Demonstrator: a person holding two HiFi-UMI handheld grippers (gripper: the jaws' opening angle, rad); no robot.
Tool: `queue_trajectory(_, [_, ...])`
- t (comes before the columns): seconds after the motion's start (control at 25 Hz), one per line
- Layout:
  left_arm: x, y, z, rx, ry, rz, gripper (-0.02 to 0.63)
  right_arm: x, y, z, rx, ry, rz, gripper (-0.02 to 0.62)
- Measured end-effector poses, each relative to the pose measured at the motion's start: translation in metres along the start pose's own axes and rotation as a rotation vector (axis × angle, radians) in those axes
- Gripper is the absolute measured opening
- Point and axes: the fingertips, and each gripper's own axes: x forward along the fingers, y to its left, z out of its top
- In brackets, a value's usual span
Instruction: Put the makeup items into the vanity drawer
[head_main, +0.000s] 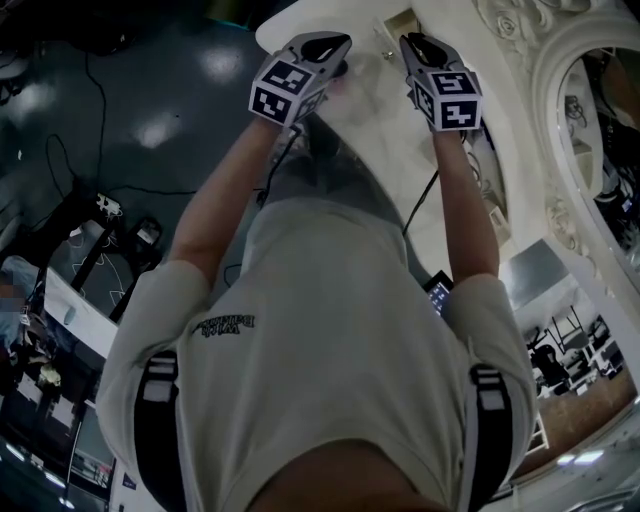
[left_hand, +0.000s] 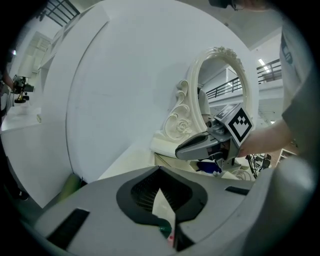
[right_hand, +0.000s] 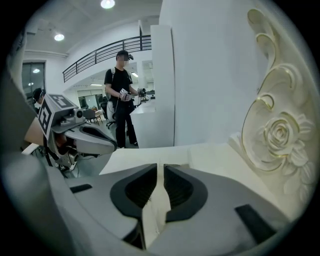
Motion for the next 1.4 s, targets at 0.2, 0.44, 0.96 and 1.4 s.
queue_trajectory(0.2, [-0.016, -0.007, 0.032, 0.028, -0.065, -0.001, 0.014, -0.023, 0.008, 0.029, -0.013, -0.072, 0.0, 0.048])
queue_trajectory(0.44, [-0.042, -0.012, 0.068, 0.052, -0.131, 0.027, 0.014, -0.059, 0.024, 0.066, -0.115, -0.15, -0.027, 0.031])
queue_trajectory(0.96, [-0.121, -0.05, 0.173, 0.088, -0.354, 0.008, 0.014, -0.168, 0.068, 0.154, -0.045, -0.445, 0.066, 0.005])
queue_trajectory(1.4, [-0.198, -0.114, 0.227, 0.125, -0.516, -0.082, 0.014, -0.267, 0.104, 0.189, -0.097, -0.632, 0.032, 0.004])
